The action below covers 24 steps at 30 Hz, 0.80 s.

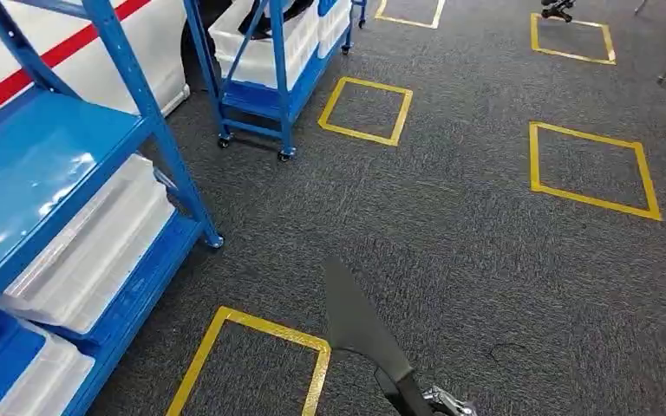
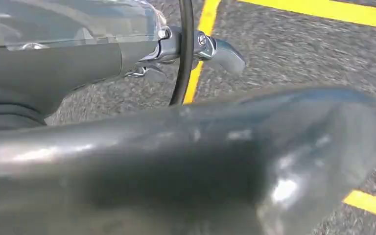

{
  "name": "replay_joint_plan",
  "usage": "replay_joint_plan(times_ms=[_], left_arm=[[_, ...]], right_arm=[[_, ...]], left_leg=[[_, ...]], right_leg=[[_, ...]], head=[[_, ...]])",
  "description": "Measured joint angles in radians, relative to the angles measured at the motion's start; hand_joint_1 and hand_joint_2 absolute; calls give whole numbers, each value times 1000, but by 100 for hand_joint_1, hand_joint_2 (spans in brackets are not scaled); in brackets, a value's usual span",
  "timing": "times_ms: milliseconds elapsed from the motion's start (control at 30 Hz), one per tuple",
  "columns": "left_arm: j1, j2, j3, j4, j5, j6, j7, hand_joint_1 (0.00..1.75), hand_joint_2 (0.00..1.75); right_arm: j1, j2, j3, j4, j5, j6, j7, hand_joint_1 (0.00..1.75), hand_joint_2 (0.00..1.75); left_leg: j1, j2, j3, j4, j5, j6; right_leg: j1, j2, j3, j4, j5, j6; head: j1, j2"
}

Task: Take the parts from the cabinet and place them on the table.

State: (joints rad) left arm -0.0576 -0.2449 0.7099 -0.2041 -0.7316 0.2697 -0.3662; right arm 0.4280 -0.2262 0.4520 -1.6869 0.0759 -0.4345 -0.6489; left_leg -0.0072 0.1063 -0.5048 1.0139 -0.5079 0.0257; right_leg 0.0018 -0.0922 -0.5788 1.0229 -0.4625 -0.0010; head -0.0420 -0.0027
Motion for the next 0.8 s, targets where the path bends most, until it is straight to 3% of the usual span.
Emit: replay_joint_plan(times_ms=[100,133,167,200,233,267,300,333,367,433,467,500,600,633,667,700,733,800], left_arm=[[-6,-2,-7,0,-6,0,5,0,0],[-8,-3,-12,0,-12,0,8,0,0],[-8,-3,-15,0,-14,0,11,0,0],[-8,-3,-16,0,-16,0,13,0,0],[-6,-3,-16,0,-20,0,15,0,0],[-2,-3,-16,0,-22,0,16,0,0],[0,-3,-16,0,-23,0,16,0,0],[2,-2,-16,0,-23,-1,17,0,0],[3,-3,-16,0,-25,-2,18,0,0],[0,-2,-17,0,-28,-2,18,0,0],[0,-2,-17,0,-30,-2,18,0,0],[0,-2,-17,0,-31,-2,18,0,0],[-7,-2,-18,0,-31,-2,16,0,0],[-7,-3,-18,0,-31,-1,16,0,0],[-7,-4,-18,0,-31,-1,16,0,0],[-6,-5,-18,0,-31,0,16,0,0],[-4,-5,-18,0,-31,0,16,0,0],[1,-5,-18,0,-31,0,17,0,0]], right_arm=[[9,1,-3,-8,1,7,1,175,175],[13,1,-4,-10,1,13,2,175,175],[20,1,-4,-12,2,19,4,175,175],[19,1,-4,-15,2,21,4,175,175],[17,-1,-4,-15,5,24,5,175,175],[17,-2,-5,-14,6,24,6,175,175],[18,-2,-6,-14,8,27,6,175,175],[18,-2,-8,-14,9,29,6,175,175],[19,-2,-9,-14,10,30,6,175,175],[19,-2,-10,-14,14,36,5,175,175],[19,-2,-10,-14,15,37,5,175,175],[18,-2,-10,-14,15,37,5,175,175],[21,-2,-13,-14,17,37,5,175,175],[21,0,-13,-14,18,38,5,175,175],[23,2,-13,-14,20,38,5,175,175],[23,5,-14,-14,21,38,5,175,175],[19,5,-16,-14,21,38,5,175,175],[17,7,-16,-13,21,38,5,175,175]], left_leg=[[4,31,15,-8,-4,-15],[-2,44,16,-8,-11,-22],[6,-13,15,13,-24,-28],[10,-62,-5,59,-56,-31],[13,-85,-40,131,-95,-34],[13,-95,-85,223,-133,-36],[13,-97,-113,274,-146,-38],[13,-98,-127,293,-139,-38],[13,-98,-123,271,-111,-38],[14,-115,-58,108,-2,-34],[16,-156,-29,31,25,-30],[16,-186,-23,16,8,-29],[5,-156,-23,17,12,-9],[11,-142,-18,3,20,1],[14,-123,-13,-5,27,8],[14,-114,-12,-12,30,13],[11,-101,-14,-13,31,15],[8,-71,-16,-12,28,15]], right_leg=[[6,38,-3,-3,0,-10],[-3,53,9,-19,10,-19],[-6,65,14,-28,15,-20],[-9,76,14,-30,17,-27],[-8,88,13,-29,16,-33],[-7,105,12,-28,15,-34],[-6,120,12,-27,15,-34],[-6,136,12,-25,15,-34],[-6,151,13,-23,14,-33],[-8,186,13,-12,9,-27],[-9,197,11,-4,5,-21],[-4,205,3,7,1,-14],[-17,235,-7,-1,7,7],[-15,247,-8,-1,10,15],[-15,210,-12,15,2,12],[-9,146,-36,58,-32,14],[-10,119,-71,124,-71,18],[-17,100,-145,267,-131,23]], head=[[0,0],[0,0],[0,0],[0,0],[0,0],[0,0],[0,0],[0,0],[0,0],[0,0],[0,0],[0,0],[0,0],[0,0],[0,0],[0,0],[0,0],[0,0]])
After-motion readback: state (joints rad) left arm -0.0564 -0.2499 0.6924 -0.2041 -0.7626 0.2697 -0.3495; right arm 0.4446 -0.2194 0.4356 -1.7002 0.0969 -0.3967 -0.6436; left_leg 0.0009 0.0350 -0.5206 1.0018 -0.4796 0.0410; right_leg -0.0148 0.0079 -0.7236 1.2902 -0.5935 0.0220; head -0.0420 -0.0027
